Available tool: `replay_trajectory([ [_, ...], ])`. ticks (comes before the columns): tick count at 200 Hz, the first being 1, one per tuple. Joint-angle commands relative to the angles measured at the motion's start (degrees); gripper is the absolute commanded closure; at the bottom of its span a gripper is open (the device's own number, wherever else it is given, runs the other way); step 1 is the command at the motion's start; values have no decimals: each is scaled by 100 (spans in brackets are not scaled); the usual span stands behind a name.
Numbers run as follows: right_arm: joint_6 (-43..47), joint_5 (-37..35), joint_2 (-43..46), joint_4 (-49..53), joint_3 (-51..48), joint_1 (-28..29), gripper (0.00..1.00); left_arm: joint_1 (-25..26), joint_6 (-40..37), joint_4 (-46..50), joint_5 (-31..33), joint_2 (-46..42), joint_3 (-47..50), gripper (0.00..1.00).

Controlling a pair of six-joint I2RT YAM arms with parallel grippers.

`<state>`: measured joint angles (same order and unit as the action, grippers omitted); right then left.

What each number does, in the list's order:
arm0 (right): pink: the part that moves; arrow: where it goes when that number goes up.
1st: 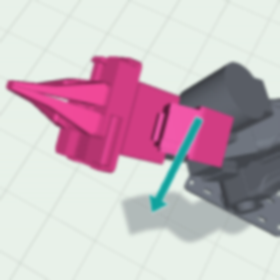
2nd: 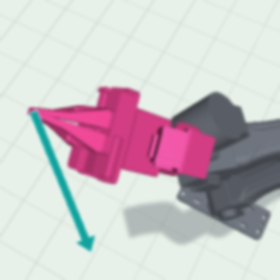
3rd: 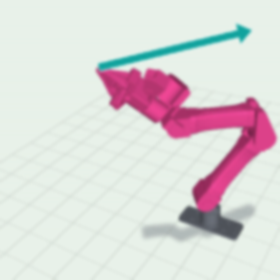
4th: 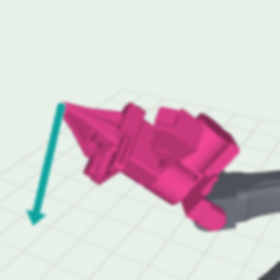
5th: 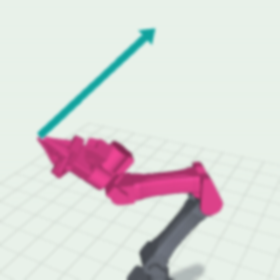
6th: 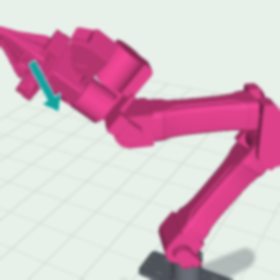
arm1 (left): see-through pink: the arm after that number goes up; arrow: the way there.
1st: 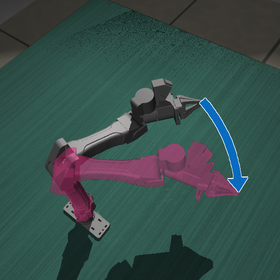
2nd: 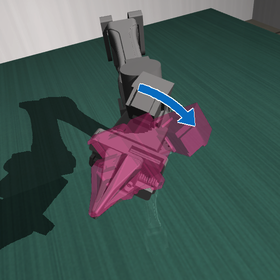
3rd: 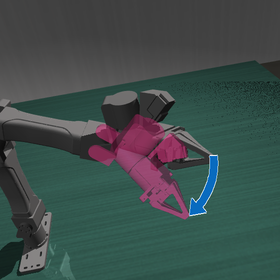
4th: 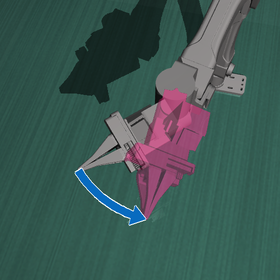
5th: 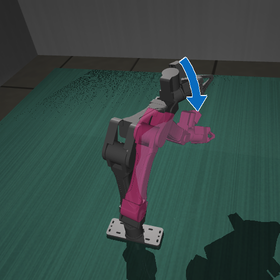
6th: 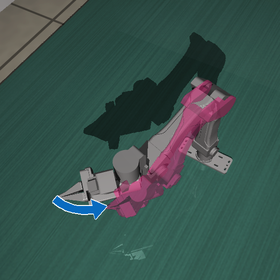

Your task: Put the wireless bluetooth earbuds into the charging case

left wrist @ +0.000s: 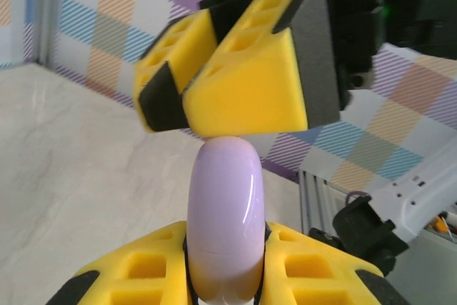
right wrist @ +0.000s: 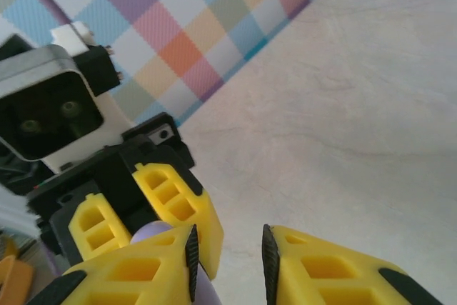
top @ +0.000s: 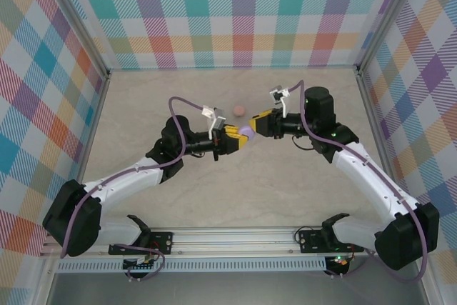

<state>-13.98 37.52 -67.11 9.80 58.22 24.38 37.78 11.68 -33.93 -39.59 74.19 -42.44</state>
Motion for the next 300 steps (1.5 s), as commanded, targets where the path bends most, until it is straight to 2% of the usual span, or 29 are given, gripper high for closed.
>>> replay_trajectory([
  [1,212,-1086,1,531,147,14,66,-83,274,282,537,121,-252,81],
  [50,149,-2032,-57,850,85,14,66,-388,880,585,1117,533,-372,80],
  [75,168,-2227,-88,979,93,15,65,-552,1150,1074,1639,754,-515,80],
  [98,177,-2252,-71,1029,93,14,65,-722,1377,1640,1717,1119,-782,80],
  [144,191,-2240,-13,1074,85,14,64,-1002,1752,2578,1331,2108,-1568,80],
  [211,202,-2262,-30,1132,89,14,63,-1102,2119,2477,742,3337,-2186,81],
  [300,236,-2174,-84,1180,136,14,63,-1124,2170,2813,653,4282,-2906,82],
])
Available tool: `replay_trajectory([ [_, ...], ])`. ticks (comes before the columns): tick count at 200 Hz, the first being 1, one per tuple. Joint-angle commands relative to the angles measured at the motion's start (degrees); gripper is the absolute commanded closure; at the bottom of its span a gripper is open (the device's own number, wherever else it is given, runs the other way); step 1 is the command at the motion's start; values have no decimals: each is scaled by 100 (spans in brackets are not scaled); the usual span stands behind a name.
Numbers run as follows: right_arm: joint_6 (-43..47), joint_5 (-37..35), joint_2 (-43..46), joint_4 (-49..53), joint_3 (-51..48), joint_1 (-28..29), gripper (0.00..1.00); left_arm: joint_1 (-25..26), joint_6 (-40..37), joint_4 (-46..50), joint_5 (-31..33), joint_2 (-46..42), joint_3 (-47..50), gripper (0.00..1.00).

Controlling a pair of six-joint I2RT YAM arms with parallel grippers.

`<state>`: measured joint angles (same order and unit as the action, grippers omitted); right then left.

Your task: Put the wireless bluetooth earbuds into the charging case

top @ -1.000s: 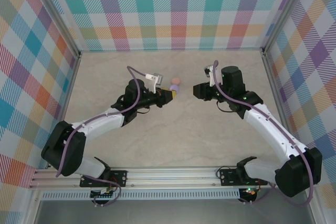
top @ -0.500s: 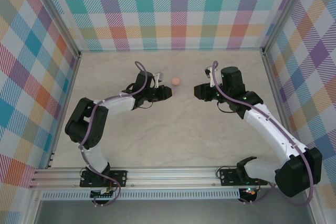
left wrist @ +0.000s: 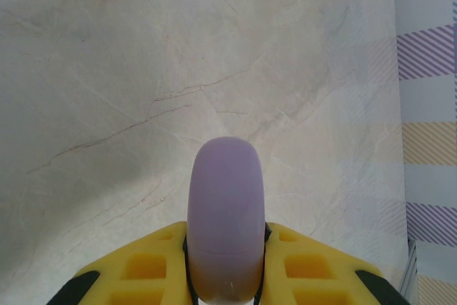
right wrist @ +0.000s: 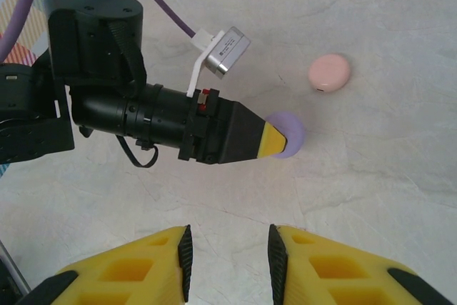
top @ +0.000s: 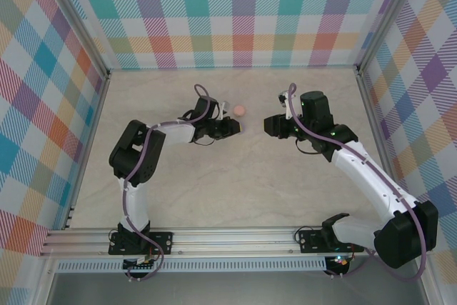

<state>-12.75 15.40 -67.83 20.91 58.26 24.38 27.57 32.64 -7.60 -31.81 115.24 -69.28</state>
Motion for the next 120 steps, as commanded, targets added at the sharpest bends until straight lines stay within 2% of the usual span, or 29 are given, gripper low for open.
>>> replay_trajectory([
  [1,114,40,-11,75,132,14,63,-107,75,179,-124,180,-220,82],
  [66,118,75,-24,80,129,16,63,-116,1,444,-31,437,-404,78],
  [120,91,77,-16,91,113,14,62,-116,-62,629,79,522,-442,66],
])
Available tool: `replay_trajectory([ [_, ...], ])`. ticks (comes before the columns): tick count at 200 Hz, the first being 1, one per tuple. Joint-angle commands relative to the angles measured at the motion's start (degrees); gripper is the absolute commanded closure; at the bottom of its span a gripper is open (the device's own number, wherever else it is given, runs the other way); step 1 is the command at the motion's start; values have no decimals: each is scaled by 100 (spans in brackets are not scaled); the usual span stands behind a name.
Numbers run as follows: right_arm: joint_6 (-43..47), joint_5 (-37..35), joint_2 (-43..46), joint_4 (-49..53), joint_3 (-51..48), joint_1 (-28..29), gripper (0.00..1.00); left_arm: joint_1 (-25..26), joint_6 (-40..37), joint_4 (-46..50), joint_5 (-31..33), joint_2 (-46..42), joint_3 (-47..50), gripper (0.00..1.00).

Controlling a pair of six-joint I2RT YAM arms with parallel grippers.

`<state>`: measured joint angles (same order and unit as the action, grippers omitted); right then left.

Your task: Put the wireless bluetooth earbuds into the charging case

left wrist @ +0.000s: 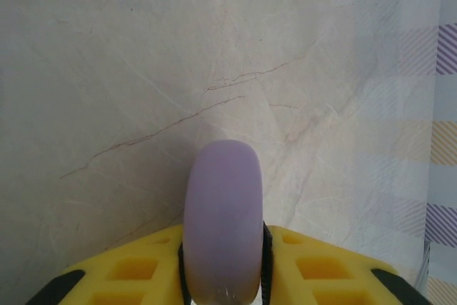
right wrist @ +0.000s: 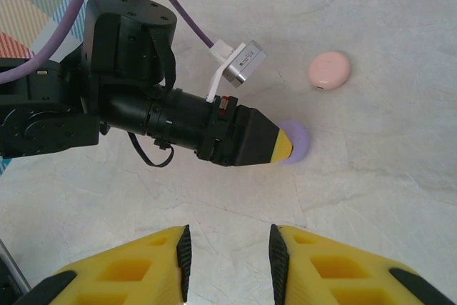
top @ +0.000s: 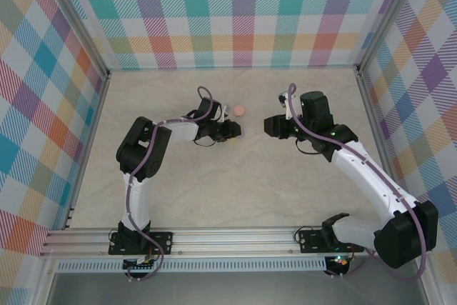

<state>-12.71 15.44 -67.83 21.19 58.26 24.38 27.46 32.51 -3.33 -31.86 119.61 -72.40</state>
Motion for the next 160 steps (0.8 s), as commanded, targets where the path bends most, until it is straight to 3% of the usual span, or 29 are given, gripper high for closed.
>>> replay_trajectory([
  [1,90,73,-13,62,114,14,62,-103,-51,202,79,82,-127,66],
  [41,67,5,31,78,98,18,62,-105,-155,262,177,-12,-76,44],
  [81,58,-205,48,114,54,14,58,-101,-526,653,566,-404,-33,29],
  [160,-166,-1907,217,230,-249,14,55,-111,-1266,1465,1791,-1887,372,25],
])
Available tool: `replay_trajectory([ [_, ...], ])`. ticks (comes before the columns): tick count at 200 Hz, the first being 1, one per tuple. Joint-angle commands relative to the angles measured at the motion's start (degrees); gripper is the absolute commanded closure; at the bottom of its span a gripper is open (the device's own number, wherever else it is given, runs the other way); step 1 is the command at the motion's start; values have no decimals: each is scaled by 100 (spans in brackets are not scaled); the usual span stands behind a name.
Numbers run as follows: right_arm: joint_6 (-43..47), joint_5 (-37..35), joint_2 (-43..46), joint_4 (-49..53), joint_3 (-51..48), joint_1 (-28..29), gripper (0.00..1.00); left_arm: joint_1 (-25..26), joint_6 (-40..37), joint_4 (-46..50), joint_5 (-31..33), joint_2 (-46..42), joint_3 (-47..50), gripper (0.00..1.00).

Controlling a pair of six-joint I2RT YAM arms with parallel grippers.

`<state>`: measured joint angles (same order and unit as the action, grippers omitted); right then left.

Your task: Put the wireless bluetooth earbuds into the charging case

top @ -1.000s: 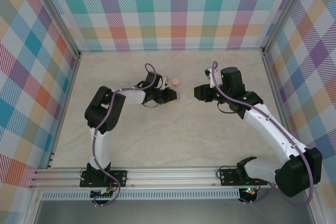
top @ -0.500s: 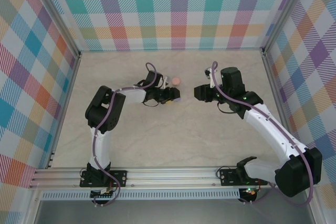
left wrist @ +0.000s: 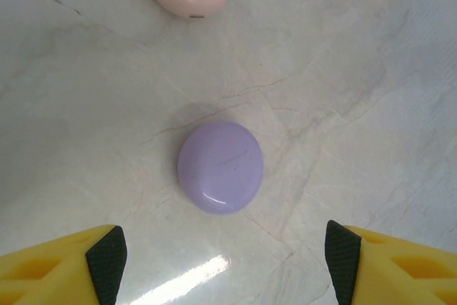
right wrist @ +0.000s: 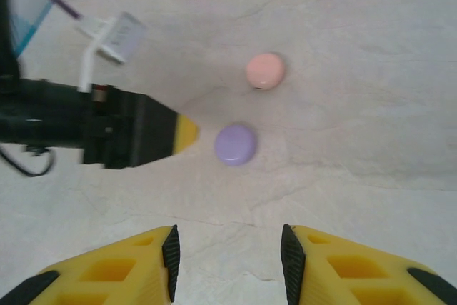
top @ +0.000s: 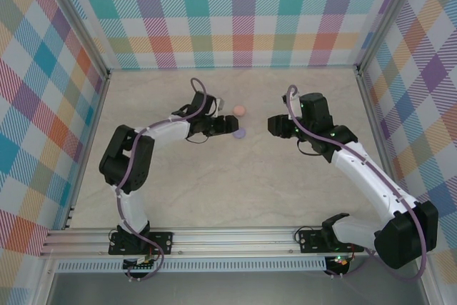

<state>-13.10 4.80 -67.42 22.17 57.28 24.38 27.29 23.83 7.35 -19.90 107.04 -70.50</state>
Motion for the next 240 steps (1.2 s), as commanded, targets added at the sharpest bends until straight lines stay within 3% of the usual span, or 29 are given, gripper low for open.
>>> replay_trajectory([
  [1,-129,-881,176,144,-153,14,55,-93,-406,406,621,-649,192,25],
  [41,-39,-2107,235,264,-358,14,55,-110,-614,599,1323,-1585,690,25],
  [89,526,-3023,403,-185,-801,0,54,-149,-1004,808,2354,-2569,1266,21],
  [148,949,-3364,576,-1122,-1349,-383,52,-347,-1327,329,3422,-3387,2029,17],
  [208,444,-3526,521,-1954,-2027,-1280,47,-646,-1720,-501,4536,-3446,2645,11],
  [240,234,-3790,255,-2304,-2248,-1682,46,-923,-1990,-1134,4681,-3405,3046,8],
])
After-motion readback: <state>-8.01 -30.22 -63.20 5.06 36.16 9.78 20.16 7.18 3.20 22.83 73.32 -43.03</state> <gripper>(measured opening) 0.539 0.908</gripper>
